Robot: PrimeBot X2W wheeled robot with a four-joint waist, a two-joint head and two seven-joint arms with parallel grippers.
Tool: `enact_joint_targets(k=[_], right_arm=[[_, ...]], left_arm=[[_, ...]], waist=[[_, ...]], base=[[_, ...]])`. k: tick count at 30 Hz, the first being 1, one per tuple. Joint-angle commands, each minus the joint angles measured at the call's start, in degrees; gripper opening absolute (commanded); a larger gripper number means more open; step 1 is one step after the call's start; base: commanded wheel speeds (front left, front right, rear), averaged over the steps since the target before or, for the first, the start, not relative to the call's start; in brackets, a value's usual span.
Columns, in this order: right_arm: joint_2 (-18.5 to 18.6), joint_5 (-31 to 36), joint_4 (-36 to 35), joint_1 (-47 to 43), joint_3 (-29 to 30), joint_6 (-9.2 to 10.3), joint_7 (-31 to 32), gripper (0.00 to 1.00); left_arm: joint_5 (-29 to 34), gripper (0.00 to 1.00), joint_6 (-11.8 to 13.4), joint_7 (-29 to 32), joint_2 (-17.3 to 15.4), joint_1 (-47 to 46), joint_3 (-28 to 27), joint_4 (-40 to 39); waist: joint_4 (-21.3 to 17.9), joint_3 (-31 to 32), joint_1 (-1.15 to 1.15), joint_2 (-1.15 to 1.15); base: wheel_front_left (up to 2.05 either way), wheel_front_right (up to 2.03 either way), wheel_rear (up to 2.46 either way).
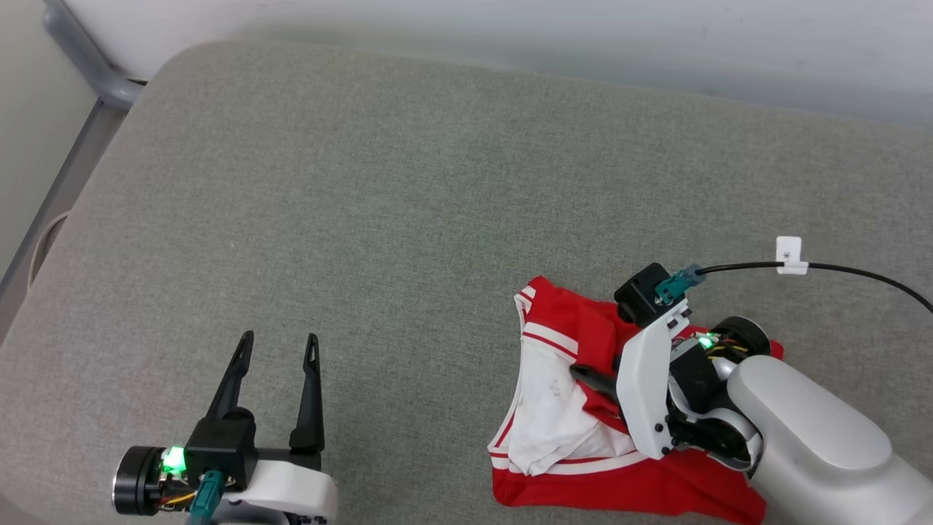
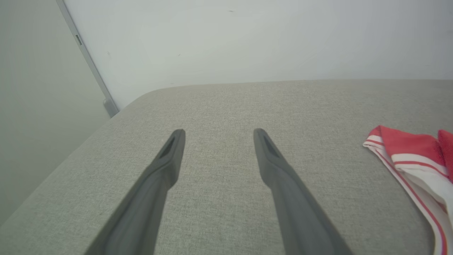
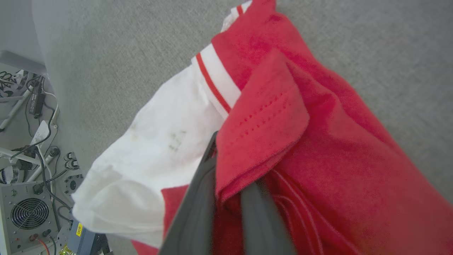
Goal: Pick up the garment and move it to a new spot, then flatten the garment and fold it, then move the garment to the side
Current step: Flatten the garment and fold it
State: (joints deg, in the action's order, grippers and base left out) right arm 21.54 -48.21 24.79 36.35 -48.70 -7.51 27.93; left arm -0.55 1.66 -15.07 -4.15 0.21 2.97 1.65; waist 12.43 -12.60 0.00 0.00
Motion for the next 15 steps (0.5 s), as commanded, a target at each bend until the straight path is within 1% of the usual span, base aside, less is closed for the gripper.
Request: enact_joint_targets(k=[1,4,5,9,11,13,15], right_arm=[[0.5,-0.36,-0.75,0.05,-0.01,0.05,-1.75,1.0],[2.53,-1.15,-3.24,-1.57,1.01,0.05,-5.11,1.0],[5.16,-1.23,-6.61,-3.13,2.5,0.05,-8.72,1.0],[8.23,0.14,-10.82,-5.6,6.04,0.05,-13.98,1.0],[9.02,1.89,-12.0,-7.15,8.7,0.05,-16.93,1.0],[8.95,4.26,-12.72,-8.8,12.13,0.05,-20.49,1.0],[8.74,8.3,-12.63,-10.48,15.81,0.05,-24.27,1.0]], left_arm=[[0.11,1.0,0.21,-0.12,-0.06,0.4,-0.4,0.19],[0.23,1.0,0.22,-0.12,-0.39,1.06,-0.7,0.23],[0.28,1.0,0.33,-0.12,-0.74,2.04,-0.94,0.23],[0.42,1.0,0.32,-0.12,-1.23,3.1,-1.12,0.04],[0.54,1.0,0.44,-0.12,-1.36,3.52,-1.08,-0.05],[0.55,1.0,0.42,-0.12,-1.57,4.03,-1.11,0.01],[0.56,1.0,0.37,-0.12,-1.7,4.34,-1.03,0.0]], waist=[[-0.43,0.77,0.0,0.0],[-1.21,2.21,0.0,0.0],[-2.31,3.61,0.0,0.0],[-4.25,5.3,0.0,0.0],[-5.23,6.09,0.0,0.0],[-6.13,6.83,0.0,0.0],[-6.92,7.44,0.0,0.0]], base=[[0.0,0.0,0.0],[0.0,0.0,0.0],[0.0,0.0,0.0],[0.0,0.0,0.0],[0.0,0.0,0.0],[0.0,0.0,0.0],[0.0,0.0,0.0]])
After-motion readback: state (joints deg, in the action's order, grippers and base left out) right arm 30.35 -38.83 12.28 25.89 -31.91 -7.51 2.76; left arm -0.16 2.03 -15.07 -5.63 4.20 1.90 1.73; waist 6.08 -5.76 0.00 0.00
